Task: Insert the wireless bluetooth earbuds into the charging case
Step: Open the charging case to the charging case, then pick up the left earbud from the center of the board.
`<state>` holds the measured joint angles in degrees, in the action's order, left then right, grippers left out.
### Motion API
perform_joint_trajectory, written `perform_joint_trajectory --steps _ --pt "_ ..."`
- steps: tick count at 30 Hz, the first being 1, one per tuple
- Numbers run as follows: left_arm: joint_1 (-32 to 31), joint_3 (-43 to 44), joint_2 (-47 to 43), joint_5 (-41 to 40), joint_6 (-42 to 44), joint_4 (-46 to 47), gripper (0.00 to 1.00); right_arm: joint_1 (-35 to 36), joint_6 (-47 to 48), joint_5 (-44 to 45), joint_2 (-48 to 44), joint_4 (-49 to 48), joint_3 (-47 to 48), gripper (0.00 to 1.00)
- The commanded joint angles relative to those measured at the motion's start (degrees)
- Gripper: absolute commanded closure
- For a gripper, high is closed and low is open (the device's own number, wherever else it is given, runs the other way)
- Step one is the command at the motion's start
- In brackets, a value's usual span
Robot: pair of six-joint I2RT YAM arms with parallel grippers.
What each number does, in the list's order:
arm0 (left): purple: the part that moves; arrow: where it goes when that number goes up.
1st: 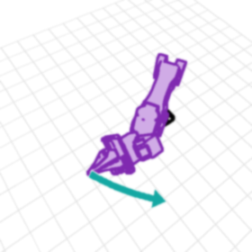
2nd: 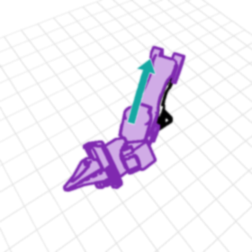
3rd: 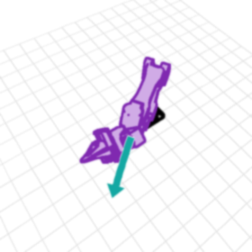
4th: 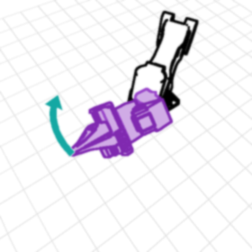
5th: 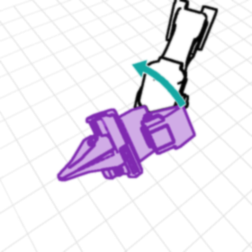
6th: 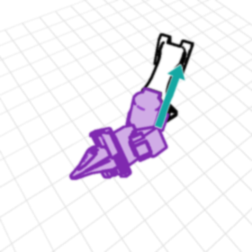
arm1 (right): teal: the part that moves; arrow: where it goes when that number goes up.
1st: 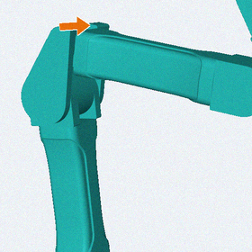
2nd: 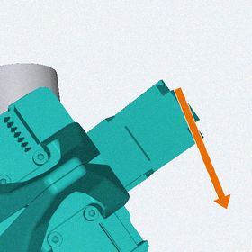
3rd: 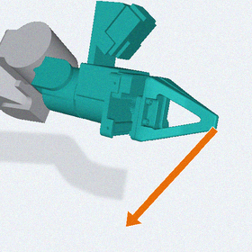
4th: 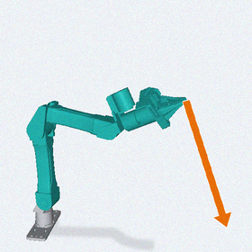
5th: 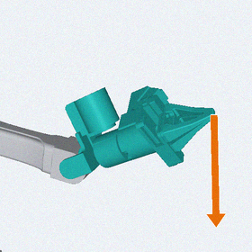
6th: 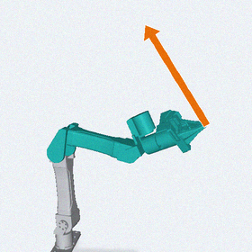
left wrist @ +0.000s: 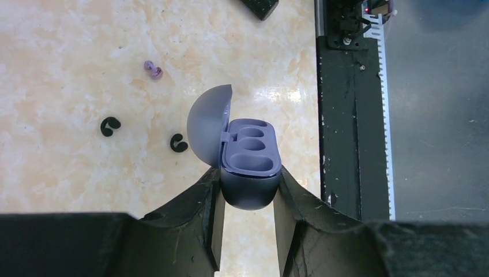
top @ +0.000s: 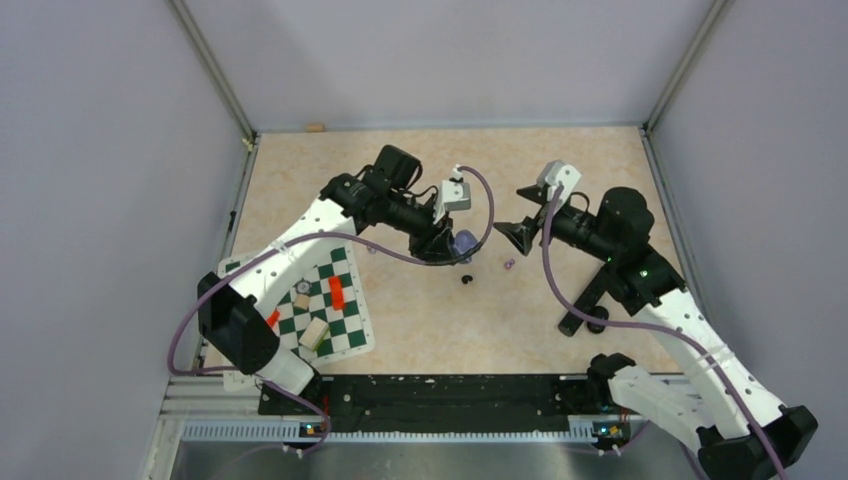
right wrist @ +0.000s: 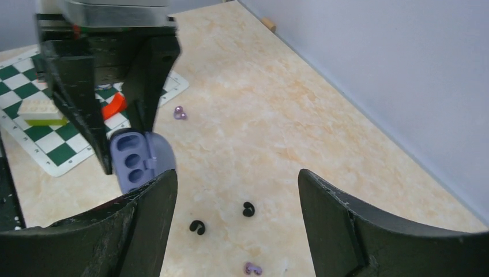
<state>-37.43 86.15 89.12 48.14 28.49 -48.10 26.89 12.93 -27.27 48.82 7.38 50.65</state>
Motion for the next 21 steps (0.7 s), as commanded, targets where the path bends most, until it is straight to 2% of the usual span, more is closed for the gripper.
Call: perform_joint_trajectory --steps 1,6,11,16,19,21 --pt "1.9 -2.1 -5.7 -1.1 1.2 0.9 1.00 -4.0 -0.6 0.1 4.4 3.5 5.6 0.24" --pt "5.8 -6.4 -11.5 -2.7 2.1 2.1 1.00 -5.9 2.9 3.0 11.6 8.6 8.7 0.25" --pt "11.7 -11.0 -15.1 1.9 4.9 1.5 1.00 -5.9 13.4 2.9 14.4 10.5 6.0 0.25" --pt "15.0 -15.0 -17.0 5.9 9.3 -1.7 1.00 -5.9 21.5 2.8 15.0 11.7 4.4 0.21" --pt "16.9 -18.3 -18.9 9.4 11.6 -1.0 1.00 -5.9 28.2 0.7 17.0 17.0 5.9 0.21" --pt "17.8 -18.7 -20.5 9.0 11.6 -0.6 1.00 -5.9 32.7 -0.4 19.0 21.2 7.2 0.20"
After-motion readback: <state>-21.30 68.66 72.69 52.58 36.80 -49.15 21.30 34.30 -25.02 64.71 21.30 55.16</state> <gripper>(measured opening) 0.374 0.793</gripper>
